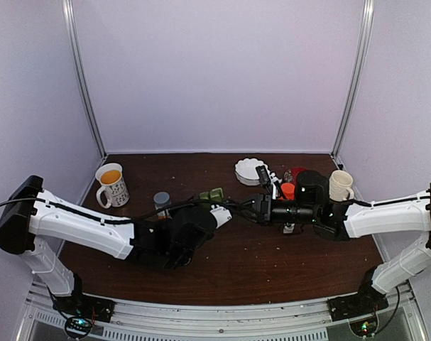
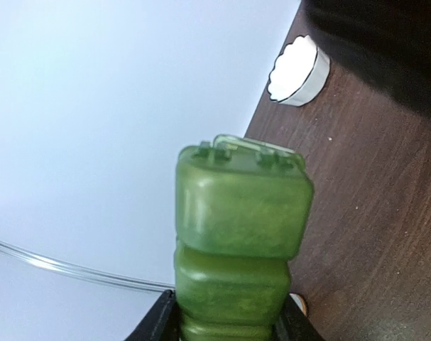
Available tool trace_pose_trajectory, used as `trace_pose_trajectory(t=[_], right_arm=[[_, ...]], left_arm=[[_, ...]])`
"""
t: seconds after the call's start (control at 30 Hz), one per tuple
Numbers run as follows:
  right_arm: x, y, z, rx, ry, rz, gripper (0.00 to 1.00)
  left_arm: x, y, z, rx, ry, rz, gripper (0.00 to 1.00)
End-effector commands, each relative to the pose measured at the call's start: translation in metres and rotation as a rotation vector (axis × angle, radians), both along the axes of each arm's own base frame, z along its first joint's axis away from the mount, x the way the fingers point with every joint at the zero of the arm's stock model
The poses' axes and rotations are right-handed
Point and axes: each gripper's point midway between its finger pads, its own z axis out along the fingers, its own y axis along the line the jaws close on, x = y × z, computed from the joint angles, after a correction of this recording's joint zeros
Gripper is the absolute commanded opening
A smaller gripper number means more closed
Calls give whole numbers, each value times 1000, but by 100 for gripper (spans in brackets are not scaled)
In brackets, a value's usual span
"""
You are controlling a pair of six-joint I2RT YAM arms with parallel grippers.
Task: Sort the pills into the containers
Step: Pick up the pill container from the center of the board.
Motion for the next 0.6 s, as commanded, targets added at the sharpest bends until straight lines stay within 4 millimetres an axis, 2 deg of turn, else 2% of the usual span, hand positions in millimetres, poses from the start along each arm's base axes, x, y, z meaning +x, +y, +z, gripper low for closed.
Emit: trace_pose_trajectory(t=[0.0,0.17,0.33,0.57], right_arm=[[14,-2,20,94,39,-61,55],[19,0,41,151,19,-65,61],[35,-11,55,160,-7,-136,67],[38,0,57,107,-2,-92,75]], left_arm=[[2,6,24,-28,-115,62,35],[-2,1,28,-49,-134,35,35],[-9,-3,28,-131,-68,-44,35],[-8,-6,29,-84,-88,-48,35]])
